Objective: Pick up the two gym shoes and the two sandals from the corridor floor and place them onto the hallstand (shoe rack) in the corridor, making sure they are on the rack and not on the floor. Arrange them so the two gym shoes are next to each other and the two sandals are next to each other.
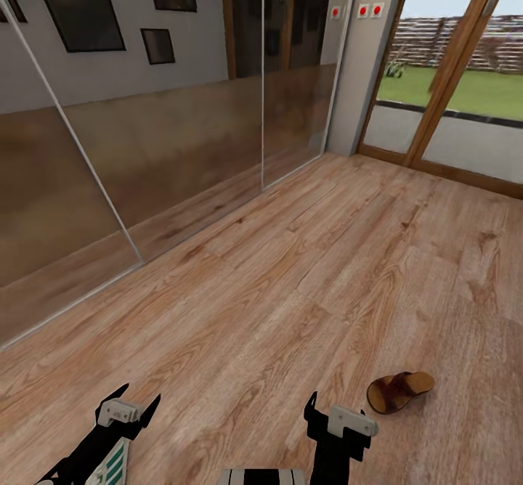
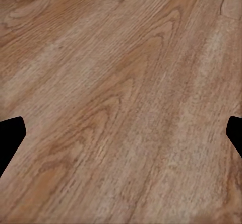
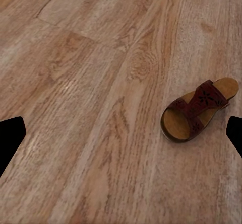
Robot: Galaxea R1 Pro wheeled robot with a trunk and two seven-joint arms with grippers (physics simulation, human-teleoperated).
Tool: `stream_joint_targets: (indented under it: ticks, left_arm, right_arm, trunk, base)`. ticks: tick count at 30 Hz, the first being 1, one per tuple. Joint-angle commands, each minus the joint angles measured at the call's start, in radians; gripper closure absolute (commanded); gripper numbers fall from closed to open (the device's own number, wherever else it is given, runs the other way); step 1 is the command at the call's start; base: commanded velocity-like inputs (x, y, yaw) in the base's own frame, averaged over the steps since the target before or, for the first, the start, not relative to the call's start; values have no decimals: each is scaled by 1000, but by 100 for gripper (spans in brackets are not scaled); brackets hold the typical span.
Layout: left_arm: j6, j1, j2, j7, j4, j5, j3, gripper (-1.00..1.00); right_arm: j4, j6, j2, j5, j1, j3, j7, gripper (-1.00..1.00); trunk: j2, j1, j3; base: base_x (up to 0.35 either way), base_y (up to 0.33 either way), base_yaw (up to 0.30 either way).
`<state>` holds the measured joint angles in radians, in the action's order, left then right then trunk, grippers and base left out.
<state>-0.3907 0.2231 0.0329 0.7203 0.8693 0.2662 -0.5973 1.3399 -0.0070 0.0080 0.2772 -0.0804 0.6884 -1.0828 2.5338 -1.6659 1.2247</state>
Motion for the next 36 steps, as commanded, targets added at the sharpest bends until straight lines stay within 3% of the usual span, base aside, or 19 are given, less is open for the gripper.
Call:
stream_joint_targets:
  ticks: [1, 15, 36]
  left_arm:
    - [-5, 1, -1, 4, 0, 8, -4, -100]
    - [-5, 1, -2, 4, 0, 10, -4, -100]
    - [-4, 1, -1, 4, 0, 9, -4, -100]
  right_arm:
    - [1, -1, 0, 5, -1, 2, -5, -100]
    - [1, -1, 0, 5, -1, 2, -5, -100]
    - [1, -1, 0, 5, -1, 2, -5, -100]
  trunk:
    - [0, 0, 1]
    - [0, 0, 1]
    - [0, 0, 1]
  base:
    - [0, 0, 18]
    - [13, 0, 4]
    - [118, 0, 0]
